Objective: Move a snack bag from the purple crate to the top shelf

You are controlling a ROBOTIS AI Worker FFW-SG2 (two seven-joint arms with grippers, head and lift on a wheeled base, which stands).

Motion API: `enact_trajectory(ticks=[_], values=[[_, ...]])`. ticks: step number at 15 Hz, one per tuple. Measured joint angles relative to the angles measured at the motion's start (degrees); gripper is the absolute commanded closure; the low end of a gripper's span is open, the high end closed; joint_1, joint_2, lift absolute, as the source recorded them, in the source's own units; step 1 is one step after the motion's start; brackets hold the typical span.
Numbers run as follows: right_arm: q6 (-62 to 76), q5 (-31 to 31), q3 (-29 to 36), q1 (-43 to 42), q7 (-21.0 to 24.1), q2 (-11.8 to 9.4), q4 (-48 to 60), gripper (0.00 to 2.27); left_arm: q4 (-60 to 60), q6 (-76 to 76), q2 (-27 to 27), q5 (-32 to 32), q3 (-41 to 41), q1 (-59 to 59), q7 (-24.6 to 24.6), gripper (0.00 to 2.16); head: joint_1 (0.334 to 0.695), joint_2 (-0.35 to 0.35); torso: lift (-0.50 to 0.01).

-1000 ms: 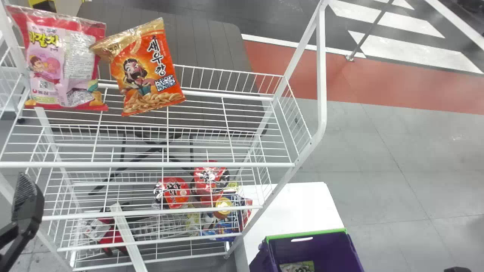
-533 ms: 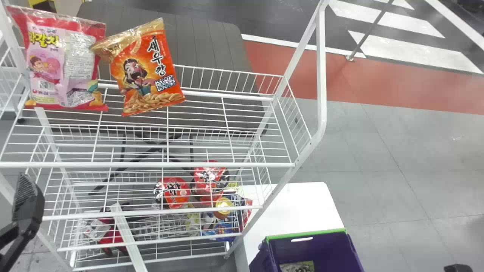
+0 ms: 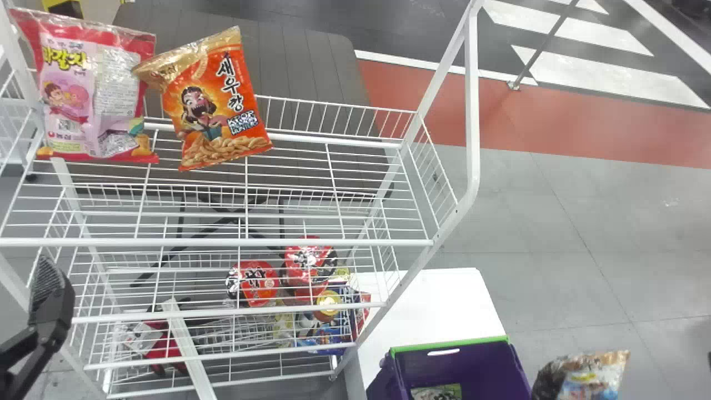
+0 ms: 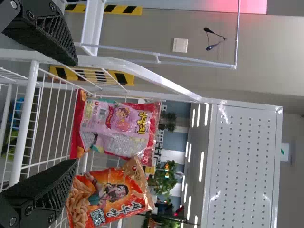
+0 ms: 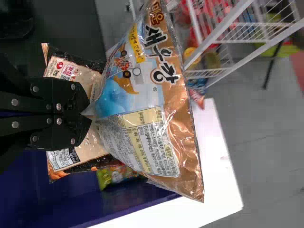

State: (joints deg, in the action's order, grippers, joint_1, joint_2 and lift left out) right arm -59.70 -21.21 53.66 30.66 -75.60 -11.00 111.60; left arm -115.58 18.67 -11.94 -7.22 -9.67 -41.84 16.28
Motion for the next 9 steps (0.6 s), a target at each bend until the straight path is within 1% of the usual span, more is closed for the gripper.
enact_trajectory(ticks=[2,4,7,9], values=[[-1.1,2.5,1.1,-1.0,0.0,2.5,6.1,1.60,0.1,-0.1,0.0,0.4,-0.5,0.1,0.1,0.09,0.695,-0.350,0.002],[-3.4,3.3,0.9,-3.6,0.1,5.2,11.2,1.60,0.2,-0.2,0.1,0.6,-1.0,0.1,0.2,0.09,0.695,-0.350,0.002],[-8.7,3.9,-1.1,-6.7,0.5,8.3,17.5,1.60,0.2,-0.2,-0.1,1.0,-1.2,0.0,0.5,0.09,0.695,-0.350,0.002],[-13.1,4.8,-2.5,-7.6,0.9,9.8,21.6,1.60,0.2,-0.7,-0.2,1.2,-1.2,0.0,0.4,0.09,0.695,-0.350,0.002]])
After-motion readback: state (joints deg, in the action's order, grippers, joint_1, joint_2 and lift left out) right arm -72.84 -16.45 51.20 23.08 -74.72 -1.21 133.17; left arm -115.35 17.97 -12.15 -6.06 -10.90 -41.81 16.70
